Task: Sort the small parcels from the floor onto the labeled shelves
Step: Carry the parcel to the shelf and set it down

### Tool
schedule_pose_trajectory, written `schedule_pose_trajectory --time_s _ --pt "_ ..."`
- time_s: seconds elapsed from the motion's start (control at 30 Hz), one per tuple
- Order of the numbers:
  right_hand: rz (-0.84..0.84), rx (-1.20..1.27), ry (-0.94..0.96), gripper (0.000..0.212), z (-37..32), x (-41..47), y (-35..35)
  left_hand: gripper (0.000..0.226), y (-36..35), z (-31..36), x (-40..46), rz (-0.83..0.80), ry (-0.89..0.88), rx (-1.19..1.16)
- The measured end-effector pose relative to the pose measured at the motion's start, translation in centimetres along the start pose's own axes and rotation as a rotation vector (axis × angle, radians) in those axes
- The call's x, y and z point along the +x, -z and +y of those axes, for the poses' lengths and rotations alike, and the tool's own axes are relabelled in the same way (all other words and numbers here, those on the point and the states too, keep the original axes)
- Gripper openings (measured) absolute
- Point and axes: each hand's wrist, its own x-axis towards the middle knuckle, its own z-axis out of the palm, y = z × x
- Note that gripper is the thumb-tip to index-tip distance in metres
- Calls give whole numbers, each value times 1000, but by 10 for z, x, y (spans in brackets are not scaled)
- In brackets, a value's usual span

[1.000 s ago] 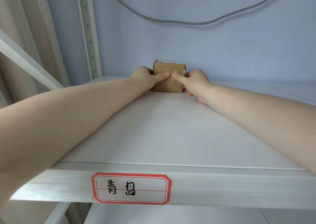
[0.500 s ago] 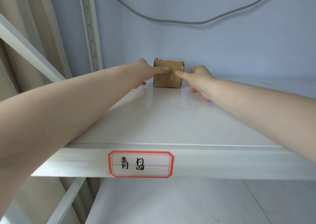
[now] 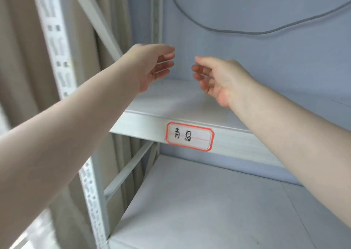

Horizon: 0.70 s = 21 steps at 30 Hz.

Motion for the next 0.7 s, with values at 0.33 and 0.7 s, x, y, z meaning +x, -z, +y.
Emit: schedule_pose_trajectory --time_s 0.33,0.7 --pt "-672 164 -210 10 63 -137 -79 6 93 -64 -218 712 -120 -169" --pt "-1261 -151 -735 8 249 -385 -146 5 130 -193 -544 1503 143 -235"
